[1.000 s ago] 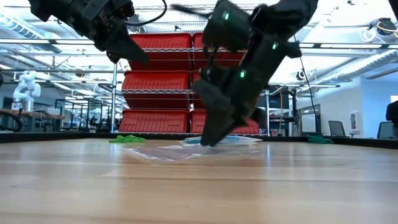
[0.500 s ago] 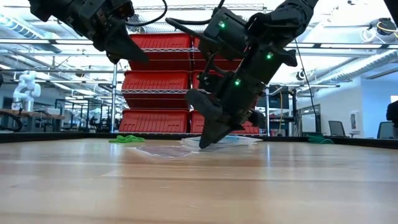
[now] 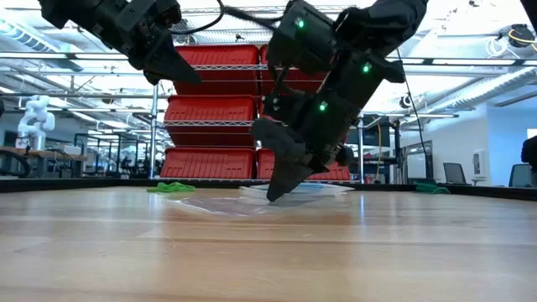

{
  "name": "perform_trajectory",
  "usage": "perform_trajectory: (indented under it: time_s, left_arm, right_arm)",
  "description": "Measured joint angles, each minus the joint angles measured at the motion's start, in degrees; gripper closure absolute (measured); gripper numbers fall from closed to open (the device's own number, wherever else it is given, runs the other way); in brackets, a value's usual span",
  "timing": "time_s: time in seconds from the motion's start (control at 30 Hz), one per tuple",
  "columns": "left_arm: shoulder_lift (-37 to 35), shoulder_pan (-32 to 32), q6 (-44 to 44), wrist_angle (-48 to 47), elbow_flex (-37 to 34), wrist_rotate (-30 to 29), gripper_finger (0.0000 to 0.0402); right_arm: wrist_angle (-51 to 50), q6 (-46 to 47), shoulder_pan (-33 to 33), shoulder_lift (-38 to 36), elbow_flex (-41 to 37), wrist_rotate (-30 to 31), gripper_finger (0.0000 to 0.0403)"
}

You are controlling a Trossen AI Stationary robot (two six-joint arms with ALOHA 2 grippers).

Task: Sort rubber bands
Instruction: Open the left transparent zip lock bag

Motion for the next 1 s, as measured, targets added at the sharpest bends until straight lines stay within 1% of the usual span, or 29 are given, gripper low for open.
perform_trajectory:
  time_s: [0.1,0.17,0.27,0.5,0.57,0.63,0.7,0.8,0.9,1.0]
  left_arm:
    - [0.00,0.07,0.40,0.00,0.00,-0.46,0.0398]
    - [0.00,0.07,0.48,-0.01,0.00,-0.50,0.0397]
    - [0.00,0.07,1.39,0.16,0.00,-0.61,0.0397]
    - [0.00,0.88,3.08,3.79,-0.57,-0.61,0.0397]
    - [0.00,1.45,3.05,5.03,-1.47,-0.59,0.0397]
    - [0.00,1.88,2.79,5.97,-2.31,-0.32,0.0398]
    - [0.00,2.24,1.85,7.88,-3.38,0.16,0.0398]
    - [0.00,2.42,1.36,10.64,-5.31,0.66,0.0398]
    - [0.00,2.43,0.46,11.08,-5.81,0.72,0.0398]
    - [0.00,2.43,0.37,11.67,-5.81,0.76,0.0398]
  right_arm:
    - [-1.96,-0.93,0.53,0.07,1.63,-0.93,0.0336]
    - [-4.53,-0.93,0.36,0.07,3.34,-3.19,0.0324]
    - [-7.85,-1.18,0.27,0.07,5.16,-5.01,0.0286]
    - [-10.98,-4.84,-0.27,0.07,6.71,-5.81,0.0169]
    - [-11.99,-5.12,-1.13,0.07,6.71,-5.82,0.0147]
    - [-12.79,-6.35,-2.09,0.28,6.60,-5.86,0.0137]
    - [-12.53,-6.88,-2.98,0.42,5.80,-6.22,0.0139]
    - [-10.98,-7.34,-4.25,0.27,4.83,-9.48,0.0166]
    - [-10.38,-8.41,-4.65,0.20,4.50,-10.59,0.0222]
    - [-10.11,-11.79,-4.57,0.16,4.50,-10.77,0.0297]
